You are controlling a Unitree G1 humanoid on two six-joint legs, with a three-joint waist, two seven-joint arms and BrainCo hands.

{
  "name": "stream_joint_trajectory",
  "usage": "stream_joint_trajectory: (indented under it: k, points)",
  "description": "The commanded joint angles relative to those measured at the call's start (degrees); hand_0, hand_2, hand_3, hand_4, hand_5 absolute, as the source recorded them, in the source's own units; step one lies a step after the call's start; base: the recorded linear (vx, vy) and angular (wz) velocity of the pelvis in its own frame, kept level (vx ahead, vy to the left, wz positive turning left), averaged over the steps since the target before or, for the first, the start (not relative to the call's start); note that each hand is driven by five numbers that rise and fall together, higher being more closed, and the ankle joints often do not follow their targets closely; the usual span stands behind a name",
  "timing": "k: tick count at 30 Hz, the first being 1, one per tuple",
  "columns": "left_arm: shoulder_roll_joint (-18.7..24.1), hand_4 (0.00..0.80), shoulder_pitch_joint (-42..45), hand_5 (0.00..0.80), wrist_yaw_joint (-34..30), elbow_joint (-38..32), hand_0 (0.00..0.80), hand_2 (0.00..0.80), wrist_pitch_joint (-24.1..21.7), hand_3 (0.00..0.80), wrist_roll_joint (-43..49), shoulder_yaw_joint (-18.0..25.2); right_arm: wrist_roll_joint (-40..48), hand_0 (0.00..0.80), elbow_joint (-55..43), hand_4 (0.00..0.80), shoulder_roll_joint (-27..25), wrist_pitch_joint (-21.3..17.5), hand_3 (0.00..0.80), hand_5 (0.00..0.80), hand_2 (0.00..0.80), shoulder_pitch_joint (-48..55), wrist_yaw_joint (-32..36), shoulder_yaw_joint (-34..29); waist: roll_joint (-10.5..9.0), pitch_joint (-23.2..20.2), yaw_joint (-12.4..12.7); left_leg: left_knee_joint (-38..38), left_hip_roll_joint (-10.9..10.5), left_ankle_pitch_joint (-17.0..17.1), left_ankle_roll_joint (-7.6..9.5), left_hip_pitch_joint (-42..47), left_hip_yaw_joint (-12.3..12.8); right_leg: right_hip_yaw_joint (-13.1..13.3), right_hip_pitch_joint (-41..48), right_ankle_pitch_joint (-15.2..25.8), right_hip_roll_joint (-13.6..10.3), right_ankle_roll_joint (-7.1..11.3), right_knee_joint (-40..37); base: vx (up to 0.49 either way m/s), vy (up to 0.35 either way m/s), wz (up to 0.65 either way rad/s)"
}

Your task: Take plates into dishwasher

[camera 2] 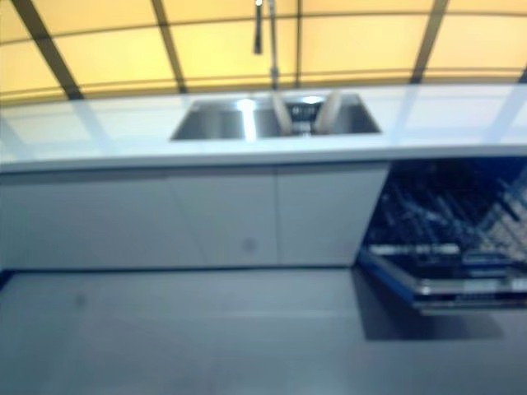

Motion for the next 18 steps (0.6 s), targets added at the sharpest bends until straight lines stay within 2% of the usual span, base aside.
stream_joint_trajectory:
  k: [1,7,13,18]
  points:
    - [1.0,0.000,-2.7,0.000,2.1,3.0,0.000,0.000,-0.9,0.000,0.4,2.3,-0.1,0.000,2.6,0.000,1.1,0.3,0.000,0.000,0.000,-3.9,0.3,-0.3,-3.09,1.7,0.6,1.0,-4.6,-1.3,3.73,-1.5,-0.5,0.1,1.5,-5.0,3.2,-0.39,3.7,0.000,0.000,0.00]
    - [1.1,0.000,-3.0,0.000,0.1,3.0,0.000,0.000,0.2,0.000,0.5,2.3,-1.5,0.000,2.5,0.000,1.4,-0.5,0.000,0.000,0.000,-3.6,3.0,0.4,-3.30,1.8,0.6,1.5,-4.5,-1.3,3.78,-1.9,-0.1,0.1,1.1,-5.2,3.1,-0.36,4.2,0.000,0.000,0.00]
    - [1.3,0.000,-4.2,0.000,1.7,2.6,0.000,0.000,-0.3,0.000,2.6,0.6,-1.4,0.000,2.0,0.000,1.1,0.8,0.000,0.000,0.000,-4.4,4.5,1.3,-3.25,2.4,0.2,1.8,-4.4,-1.6,4.16,-2.0,-0.1,0.7,0.6,-5.9,3.6,-0.79,5.4,0.000,0.000,0.00]
    - [1.5,0.000,-3.6,0.000,1.6,2.1,0.000,0.000,-0.3,0.000,1.3,1.1,-10.0,0.000,0.8,0.000,0.8,0.3,0.000,0.000,0.000,-4.7,4.7,3.6,-3.45,2.5,0.4,1.5,-4.3,-1.5,3.85,-1.4,-0.4,0.5,1.4,-5.7,3.6,-0.83,4.7,0.035,-0.022,0.00]
